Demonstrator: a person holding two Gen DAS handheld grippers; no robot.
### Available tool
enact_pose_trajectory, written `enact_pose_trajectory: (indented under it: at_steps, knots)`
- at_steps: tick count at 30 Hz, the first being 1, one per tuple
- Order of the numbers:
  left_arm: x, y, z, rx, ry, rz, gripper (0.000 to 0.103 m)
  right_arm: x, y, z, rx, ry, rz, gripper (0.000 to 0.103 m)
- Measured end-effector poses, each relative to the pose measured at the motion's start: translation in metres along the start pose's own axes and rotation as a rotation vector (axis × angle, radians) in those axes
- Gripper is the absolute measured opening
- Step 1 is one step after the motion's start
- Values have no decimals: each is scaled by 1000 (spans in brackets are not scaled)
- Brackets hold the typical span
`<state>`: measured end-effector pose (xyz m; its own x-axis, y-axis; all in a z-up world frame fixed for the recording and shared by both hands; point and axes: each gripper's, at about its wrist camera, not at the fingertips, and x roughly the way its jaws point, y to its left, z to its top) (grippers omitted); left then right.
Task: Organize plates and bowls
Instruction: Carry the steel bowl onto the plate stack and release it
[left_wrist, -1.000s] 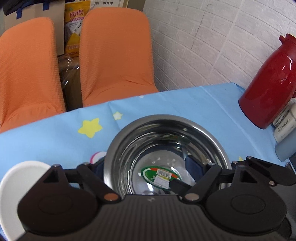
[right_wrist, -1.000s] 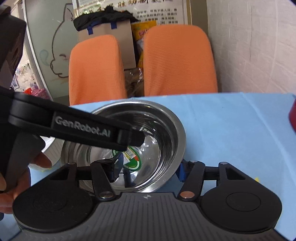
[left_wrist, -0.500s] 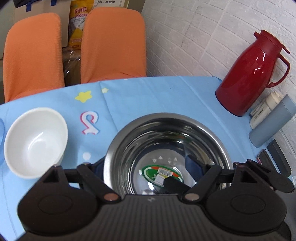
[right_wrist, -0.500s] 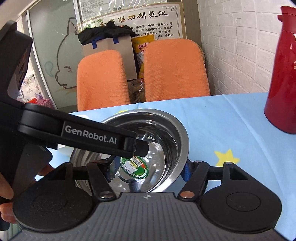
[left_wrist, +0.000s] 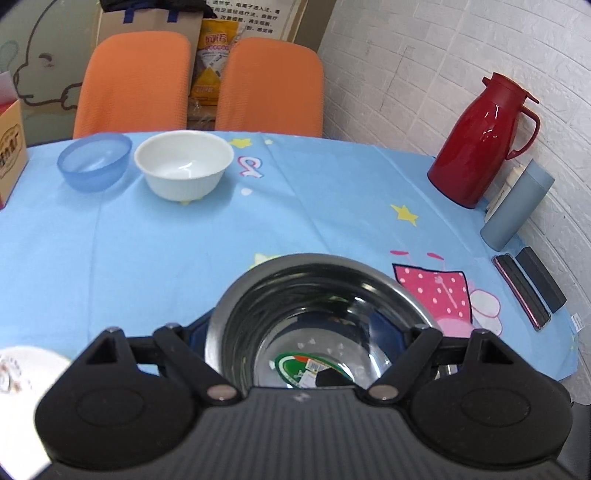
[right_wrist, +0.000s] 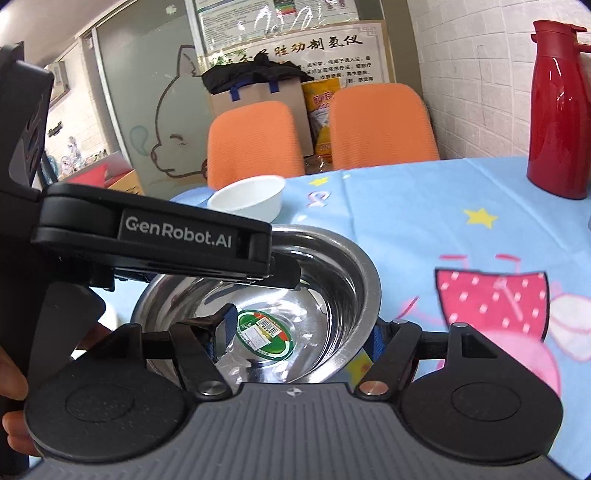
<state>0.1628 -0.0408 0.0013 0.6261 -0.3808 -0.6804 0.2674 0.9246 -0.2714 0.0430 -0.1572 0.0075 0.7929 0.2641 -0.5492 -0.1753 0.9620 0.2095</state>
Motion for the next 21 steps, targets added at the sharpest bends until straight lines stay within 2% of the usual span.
enact_pose_trajectory:
  at_steps: [6,12,16,21]
  knots:
    - [-11,9,-28,-17,-12,14,83,-10,18,-17,-27,14,-5,103]
    - [-1,4,-29,-9,-4,-6,83,-15,16,-31,-42,22,-43,103]
    - [8,0,-29,26,-6,1,85,-8,7,-34,-14,40,-39,103]
    - [20,5,-32,16,28,-6,84,0,2,-44,-6,73,-13,103]
